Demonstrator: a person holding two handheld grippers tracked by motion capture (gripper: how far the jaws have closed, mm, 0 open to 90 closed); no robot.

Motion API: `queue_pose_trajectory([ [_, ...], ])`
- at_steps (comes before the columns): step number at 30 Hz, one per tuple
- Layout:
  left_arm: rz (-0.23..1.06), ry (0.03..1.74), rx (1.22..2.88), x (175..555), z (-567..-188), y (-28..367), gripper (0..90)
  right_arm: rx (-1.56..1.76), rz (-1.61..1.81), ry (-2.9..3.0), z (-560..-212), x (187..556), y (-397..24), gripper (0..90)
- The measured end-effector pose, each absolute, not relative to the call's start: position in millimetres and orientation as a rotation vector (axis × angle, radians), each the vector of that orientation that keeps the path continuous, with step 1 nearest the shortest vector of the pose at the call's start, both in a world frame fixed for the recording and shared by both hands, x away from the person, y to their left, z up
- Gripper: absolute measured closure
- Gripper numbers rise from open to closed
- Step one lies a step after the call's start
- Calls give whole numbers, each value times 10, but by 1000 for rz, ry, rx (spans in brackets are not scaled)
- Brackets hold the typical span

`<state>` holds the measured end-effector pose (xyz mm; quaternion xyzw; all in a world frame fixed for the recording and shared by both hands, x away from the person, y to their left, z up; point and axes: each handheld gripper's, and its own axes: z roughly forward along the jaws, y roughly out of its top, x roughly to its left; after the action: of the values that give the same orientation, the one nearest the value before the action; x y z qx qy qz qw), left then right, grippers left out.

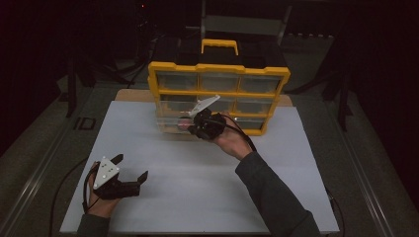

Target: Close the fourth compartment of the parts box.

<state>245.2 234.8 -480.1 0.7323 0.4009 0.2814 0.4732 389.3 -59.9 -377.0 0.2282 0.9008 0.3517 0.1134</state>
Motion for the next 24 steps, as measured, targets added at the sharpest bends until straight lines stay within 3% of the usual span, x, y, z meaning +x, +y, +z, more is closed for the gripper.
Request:
queue_pose_trajectory([
  [24,690,985,1787,2452,-4804,2352,0,701,1060,2619,-3760,4000,-564,895],
])
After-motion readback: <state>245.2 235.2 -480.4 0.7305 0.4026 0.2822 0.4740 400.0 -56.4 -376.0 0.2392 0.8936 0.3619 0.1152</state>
